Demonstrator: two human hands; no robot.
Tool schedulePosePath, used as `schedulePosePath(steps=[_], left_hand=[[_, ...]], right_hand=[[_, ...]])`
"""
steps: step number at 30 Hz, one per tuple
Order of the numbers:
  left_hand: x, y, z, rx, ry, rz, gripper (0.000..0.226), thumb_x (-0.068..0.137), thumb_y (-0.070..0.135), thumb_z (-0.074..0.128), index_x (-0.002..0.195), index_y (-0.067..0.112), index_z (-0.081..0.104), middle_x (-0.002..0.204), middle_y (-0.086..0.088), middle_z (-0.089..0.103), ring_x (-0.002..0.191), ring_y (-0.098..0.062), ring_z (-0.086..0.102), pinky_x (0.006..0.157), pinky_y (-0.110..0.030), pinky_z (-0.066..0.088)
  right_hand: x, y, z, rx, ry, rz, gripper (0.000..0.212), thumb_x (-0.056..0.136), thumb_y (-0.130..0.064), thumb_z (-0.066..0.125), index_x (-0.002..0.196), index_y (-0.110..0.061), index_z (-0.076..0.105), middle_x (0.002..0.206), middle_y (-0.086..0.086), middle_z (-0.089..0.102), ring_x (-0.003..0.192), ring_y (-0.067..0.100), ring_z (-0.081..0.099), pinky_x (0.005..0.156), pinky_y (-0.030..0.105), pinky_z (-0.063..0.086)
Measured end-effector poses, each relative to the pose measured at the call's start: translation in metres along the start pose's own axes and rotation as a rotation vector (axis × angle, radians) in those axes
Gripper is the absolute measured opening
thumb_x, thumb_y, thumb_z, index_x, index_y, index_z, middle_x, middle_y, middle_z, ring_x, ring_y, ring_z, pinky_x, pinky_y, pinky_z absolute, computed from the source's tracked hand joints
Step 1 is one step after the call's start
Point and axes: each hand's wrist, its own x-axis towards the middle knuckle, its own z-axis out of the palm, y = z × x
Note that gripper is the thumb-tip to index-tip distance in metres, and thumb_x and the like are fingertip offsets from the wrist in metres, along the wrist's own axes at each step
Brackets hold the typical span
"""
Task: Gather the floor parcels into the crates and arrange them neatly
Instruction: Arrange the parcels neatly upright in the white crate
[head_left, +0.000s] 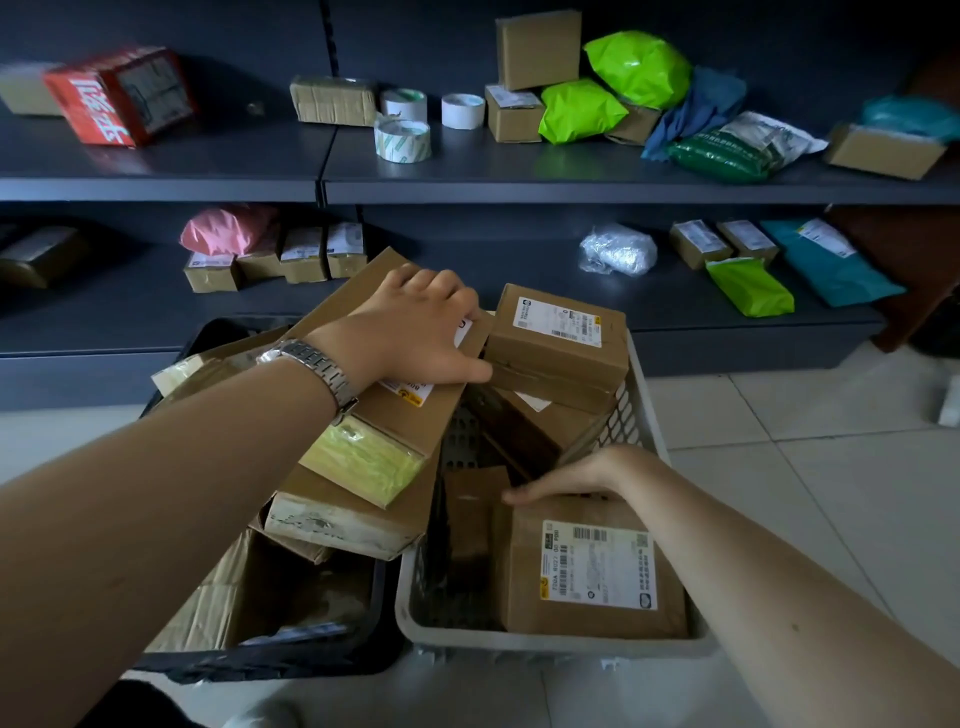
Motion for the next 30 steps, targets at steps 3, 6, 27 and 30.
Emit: schedulePosePath(steps=[3,6,27,30], left_hand=[[-0.001,-0.002,0.000,0.002,0.020,0.003,0.075,0.073,0.075,0.042,0.133,0.029,0.042,0.139,0.001,0.039,0.135,-0.024,0.032,0.117,-0.043,0.015],[-0.003,-0.003,0.001,0.016,0.042,0.015,0.075,0.073,0.075,0.041,0.132,0.028,0.042,0.138,0.001,0.039,0.134,-0.024,0.032,0.117,-0.043,0.015],[-0.002,-0.001,-0.001,-0.002,0.019,0.007,0.074,0.075,0.075,0.043,0.133,0.028,0.043,0.139,0.001,0.039,0.134,-0.023,0.032,0.117,-0.042,0.015],[-0.001,0.000,-0.001,-0.005,0.024,0.001,0.069,0.078,0.072,0.047,0.132,0.029,0.043,0.139,0.002,0.039,0.134,-0.023,0.032,0.116,-0.041,0.015]], right_hand=[[0.004,-0.010,0.006,-0.144,-0.123,0.010,0.148,0.032,-0.084,0.081,0.156,-0.029,0.022,0.162,0.007,0.024,0.146,0.029,0.027,0.116,0.049,0.030],[0.001,-0.010,0.013,-0.181,-0.165,0.014,0.147,0.033,-0.081,0.083,0.156,-0.028,0.023,0.161,0.007,0.025,0.146,0.029,0.027,0.116,0.048,0.030],[-0.106,0.051,-0.080,1.361,0.308,-0.671,0.051,0.090,-0.066,0.044,0.111,-0.028,0.070,0.107,0.007,0.076,0.091,0.024,0.074,0.075,0.036,0.057],[-0.096,0.038,-0.095,1.647,0.339,-0.611,0.067,0.081,-0.077,0.049,0.127,-0.030,0.061,0.120,0.009,0.070,0.106,0.034,0.068,0.083,0.050,0.056]])
